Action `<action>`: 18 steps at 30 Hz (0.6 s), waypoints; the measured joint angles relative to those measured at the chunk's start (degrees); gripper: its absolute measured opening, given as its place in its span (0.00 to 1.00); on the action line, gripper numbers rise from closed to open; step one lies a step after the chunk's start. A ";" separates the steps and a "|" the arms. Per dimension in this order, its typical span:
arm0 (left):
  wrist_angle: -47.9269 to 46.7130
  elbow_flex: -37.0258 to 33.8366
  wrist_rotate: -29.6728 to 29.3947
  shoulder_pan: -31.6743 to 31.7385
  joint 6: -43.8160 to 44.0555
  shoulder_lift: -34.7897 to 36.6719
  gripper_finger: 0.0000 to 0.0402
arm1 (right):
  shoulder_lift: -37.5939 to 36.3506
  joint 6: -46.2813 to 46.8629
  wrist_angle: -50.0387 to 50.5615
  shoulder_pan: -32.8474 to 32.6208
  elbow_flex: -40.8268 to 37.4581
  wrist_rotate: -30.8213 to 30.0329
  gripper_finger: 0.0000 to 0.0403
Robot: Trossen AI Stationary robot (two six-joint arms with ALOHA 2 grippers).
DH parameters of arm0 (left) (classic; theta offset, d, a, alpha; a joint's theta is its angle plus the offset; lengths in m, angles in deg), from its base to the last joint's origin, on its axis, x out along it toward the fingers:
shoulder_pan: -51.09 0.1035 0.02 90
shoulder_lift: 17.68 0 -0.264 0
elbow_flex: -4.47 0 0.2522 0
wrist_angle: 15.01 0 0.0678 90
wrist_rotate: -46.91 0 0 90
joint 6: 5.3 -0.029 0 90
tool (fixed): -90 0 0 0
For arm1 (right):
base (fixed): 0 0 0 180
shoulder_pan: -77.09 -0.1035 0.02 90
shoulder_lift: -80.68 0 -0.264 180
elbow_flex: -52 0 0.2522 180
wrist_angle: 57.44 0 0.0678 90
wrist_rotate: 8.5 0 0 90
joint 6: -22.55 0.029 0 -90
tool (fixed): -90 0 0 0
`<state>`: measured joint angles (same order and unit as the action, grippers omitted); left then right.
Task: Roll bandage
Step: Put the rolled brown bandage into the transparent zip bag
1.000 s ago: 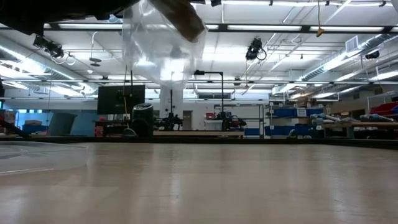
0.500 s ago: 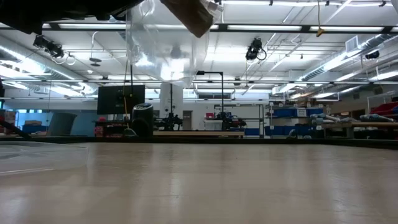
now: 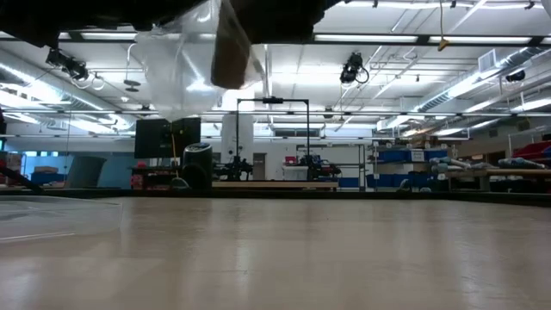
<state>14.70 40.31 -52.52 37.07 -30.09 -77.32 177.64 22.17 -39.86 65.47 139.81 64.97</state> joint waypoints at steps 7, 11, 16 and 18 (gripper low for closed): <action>0.93 0.04 0.11 0.00 0.44 0.00 0.00 | 0.03 0.72 8.02 -1.24 5.08 -0.09 0.80; 0.47 0.06 0.34 0.00 2.11 0.04 0.00 | 0.03 0.34 9.62 -1.59 6.60 -0.10 0.69; 0.06 0.06 0.41 0.02 2.55 0.04 0.00 | -1.27 0.17 13.35 -1.88 7.62 -1.70 0.45; 0.05 0.06 1.12 0.02 2.57 0.04 0.00 | -1.77 0.17 13.30 -2.08 7.62 -1.73 0.38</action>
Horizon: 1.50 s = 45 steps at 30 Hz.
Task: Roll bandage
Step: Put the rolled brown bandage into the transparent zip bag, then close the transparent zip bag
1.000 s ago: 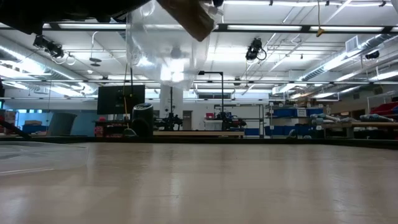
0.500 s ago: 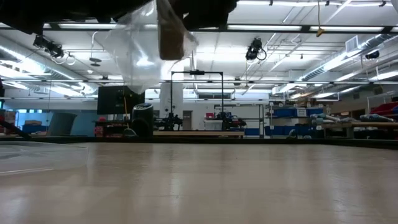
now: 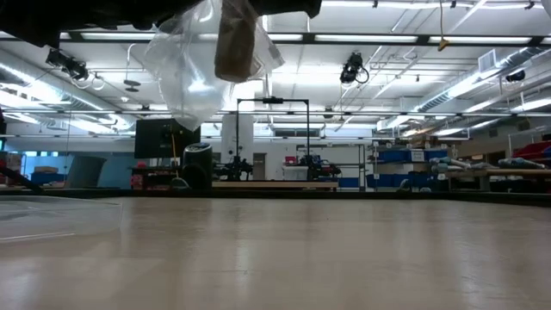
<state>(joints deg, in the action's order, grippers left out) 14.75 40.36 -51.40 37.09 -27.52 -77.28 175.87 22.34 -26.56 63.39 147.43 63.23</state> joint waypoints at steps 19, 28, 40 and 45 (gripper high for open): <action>1.28 -0.02 2.11 0.00 0.22 -0.09 0.00 | -7.41 -0.36 2.74 -2.44 0.09 -3.32 0.53; 2.89 -0.02 2.88 0.00 0.16 -0.09 0.00 | -8.42 7.46 11.34 -4.27 -2.46 -2.81 0.65; 5.80 -0.09 2.86 0.00 -0.21 -0.12 0.00 | -8.12 8.85 -41.09 -7.62 -31.83 -6.15 0.56; 7.23 -0.09 2.82 0.00 -1.53 -0.12 0.00 | -8.14 10.37 -51.91 -7.10 -36.81 -5.69 0.50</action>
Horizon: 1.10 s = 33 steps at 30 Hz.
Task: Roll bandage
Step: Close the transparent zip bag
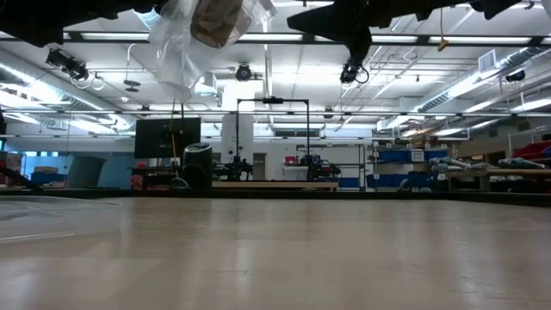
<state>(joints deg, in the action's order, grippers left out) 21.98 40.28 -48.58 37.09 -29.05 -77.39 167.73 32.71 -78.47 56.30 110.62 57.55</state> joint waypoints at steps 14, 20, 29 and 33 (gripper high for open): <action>3.40 0.00 -0.47 0.00 -1.32 0.02 0.00 | 0.00 -2.26 -3.86 1.66 0.09 4.71 0.44; 3.78 0.00 -0.70 0.45 -1.51 0.03 0.00 | 0.00 -2.76 -4.20 2.13 0.11 5.93 0.42; 11.47 0.00 -1.05 1.27 -1.49 -3.37 0.00 | 0.02 -4.64 -5.52 2.71 0.13 5.75 0.42; 12.99 0.00 -1.05 1.26 -1.50 -5.48 0.00 | 0.04 -6.68 -7.04 2.71 0.15 5.74 0.40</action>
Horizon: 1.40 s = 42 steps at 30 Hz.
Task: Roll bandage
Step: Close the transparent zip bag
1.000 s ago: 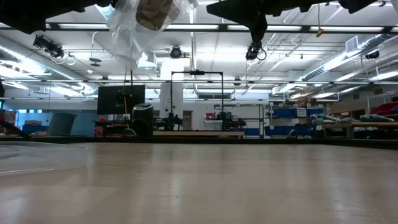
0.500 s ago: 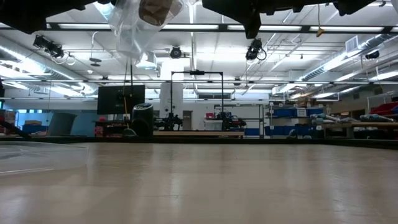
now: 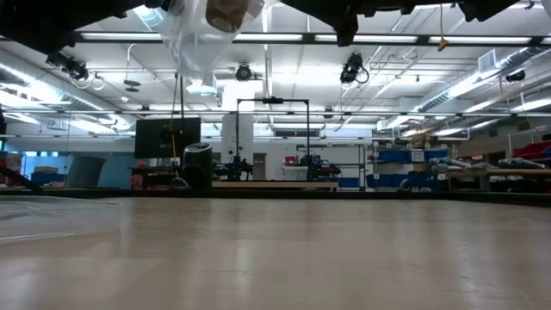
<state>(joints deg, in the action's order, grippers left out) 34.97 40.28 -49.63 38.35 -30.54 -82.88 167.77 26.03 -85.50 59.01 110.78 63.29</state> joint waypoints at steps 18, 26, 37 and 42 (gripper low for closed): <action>-0.10 0.00 -1.03 0.01 -0.11 -0.80 0.00 | -2.79 -2.13 1.40 -0.06 0.02 -0.24 0.01; -2.76 0.00 -1.87 0.01 0.48 -0.80 0.00 | -13.01 -1.77 11.36 -0.17 0.09 -2.41 0.00; -12.31 4.30 -2.02 0.01 1.54 -0.80 0.00 | -9.45 -1.63 32.11 1.09 12.00 -1.20 0.00; -14.56 4.31 -3.27 -0.06 1.52 -0.36 0.00 | -4.91 -1.15 43.53 1.49 20.44 -0.59 0.00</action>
<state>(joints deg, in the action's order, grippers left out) 20.41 44.59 -52.90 38.29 -29.03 -83.24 162.86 24.88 -41.97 60.49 131.22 62.70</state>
